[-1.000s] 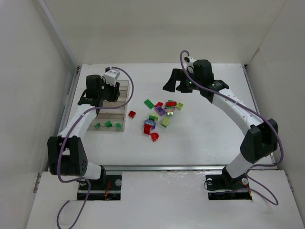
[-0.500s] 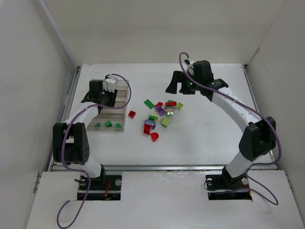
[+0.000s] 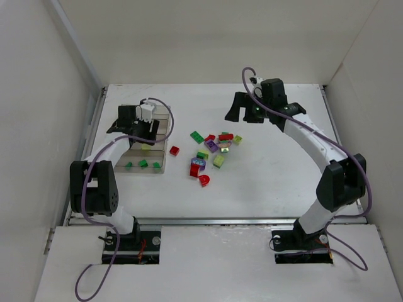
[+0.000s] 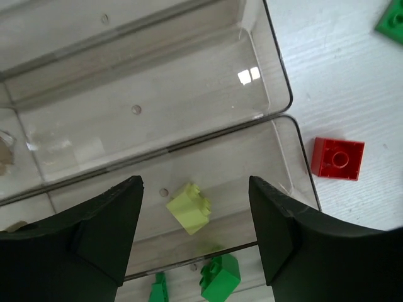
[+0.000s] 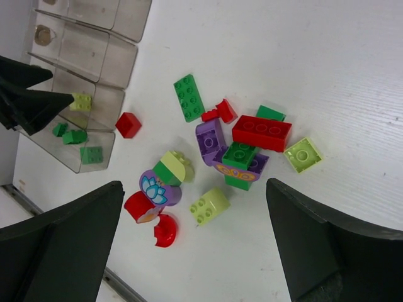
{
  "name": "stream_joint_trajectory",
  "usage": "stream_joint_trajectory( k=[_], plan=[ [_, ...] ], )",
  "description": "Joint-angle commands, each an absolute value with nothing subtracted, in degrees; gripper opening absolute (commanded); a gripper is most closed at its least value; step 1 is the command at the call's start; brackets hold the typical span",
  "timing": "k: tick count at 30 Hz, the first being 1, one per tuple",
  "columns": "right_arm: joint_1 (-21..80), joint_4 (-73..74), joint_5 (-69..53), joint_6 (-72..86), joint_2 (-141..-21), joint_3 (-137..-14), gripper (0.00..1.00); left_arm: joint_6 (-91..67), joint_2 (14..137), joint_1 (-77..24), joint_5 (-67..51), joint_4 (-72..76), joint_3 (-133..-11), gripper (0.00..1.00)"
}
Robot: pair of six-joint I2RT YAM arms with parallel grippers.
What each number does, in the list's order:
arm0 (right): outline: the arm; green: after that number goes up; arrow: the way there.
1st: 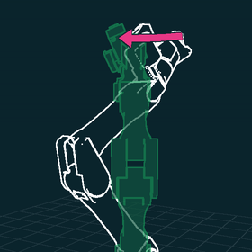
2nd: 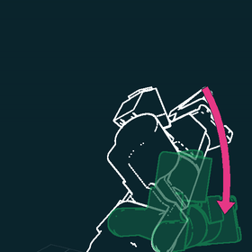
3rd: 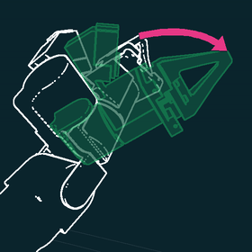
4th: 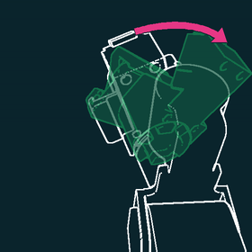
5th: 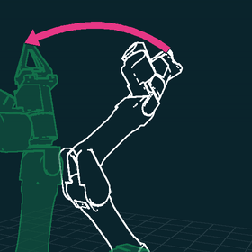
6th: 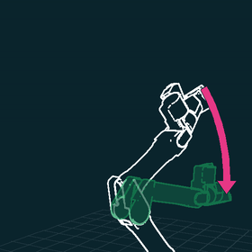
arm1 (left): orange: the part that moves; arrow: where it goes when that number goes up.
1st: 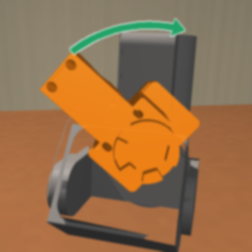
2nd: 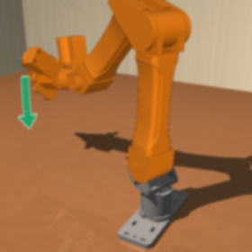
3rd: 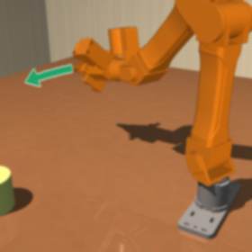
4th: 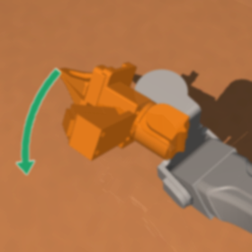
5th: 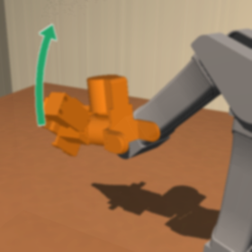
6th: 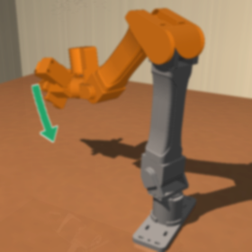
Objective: Sort the legos into containers by color
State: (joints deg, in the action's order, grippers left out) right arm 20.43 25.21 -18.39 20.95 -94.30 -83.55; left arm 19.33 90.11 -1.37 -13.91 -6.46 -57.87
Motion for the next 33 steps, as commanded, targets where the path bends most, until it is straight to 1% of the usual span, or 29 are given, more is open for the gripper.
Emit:
stream_joint_trajectory(
  k=[1, 6, 8, 10, 12, 13, 15, 19, 22, 23, 27, 30, 33],
  plan=[
    [18.29, 24.00, -18.28, 21.61, -93.16, -85.26, 1.00, 17.33, 87.80, -1.05, -14.59, -7.03, -64.76, 0.65],
    [10.21, 24.42, -13.90, 29.43, -92.45, -79.99, 1.00, 15.03, 87.80, -1.66, -18.46, -9.75, -73.02, 0.65],
    [9.58, 29.08, -10.48, 31.46, -95.44, -79.28, 1.00, 15.03, 87.19, -2.89, -18.46, -10.36, -73.65, 0.65],
    [9.58, 29.01, -9.32, 32.60, -97.55, -77.71, 0.99, 15.03, 86.40, -4.65, -17.93, -9.85, -73.65, 0.65],
    [10.19, 28.48, -8.18, 34.54, -100.45, -77.70, 0.95, 15.03, 85.52, -5.19, -17.93, -9.15, -72.77, 0.65],
    [10.98, 27.78, -6.43, 34.54, -101.24, -77.70, 0.91, 15.03, 84.82, -6.66, -17.93, -9.14, -72.08, 0.65],
    [11.51, 27.77, -4.40, 34.54, -103.61, -79.10, 0.89, 15.03, 84.29, -7.38, -17.93, -9.75, -72.07, 0.65],
    [12.83, 28.48, -6.67, 35.06, -107.57, -80.86, 0.81, 15.03, 83.06, -7.91, -17.93, -9.76, -70.93, 0.65],
    [12.83, 27.34, -7.99, 36.47, -109.33, -79.72, 0.71, 15.03, 82.35, -7.91, -17.93, -9.23, -70.40, 0.65],
    [12.83, 26.81, -8.61, 36.47, -109.34, -79.72, 0.64, 15.03, 81.74, -7.91, -17.93, -8.62, -69.70, 0.65],
    [12.83, 23.91, -11.42, 37.62, -110.91, -79.10, 0.52, 15.03, 81.21, -7.91, -17.93, -8.09, -69.08, 0.65],
    [13.97, 23.20, -10.90, 38.14, -111.45, -79.10, 0.47, 15.03, 81.21, -7.91, -17.93, -8.09, -68.55, 0.65],
    [15.37, 23.20, -10.28, 38.14, -112.14, -79.72, 0.47, 15.03, 80.68, -7.91, -17.93, -7.47, -68.55, 0.65]
  ],
)
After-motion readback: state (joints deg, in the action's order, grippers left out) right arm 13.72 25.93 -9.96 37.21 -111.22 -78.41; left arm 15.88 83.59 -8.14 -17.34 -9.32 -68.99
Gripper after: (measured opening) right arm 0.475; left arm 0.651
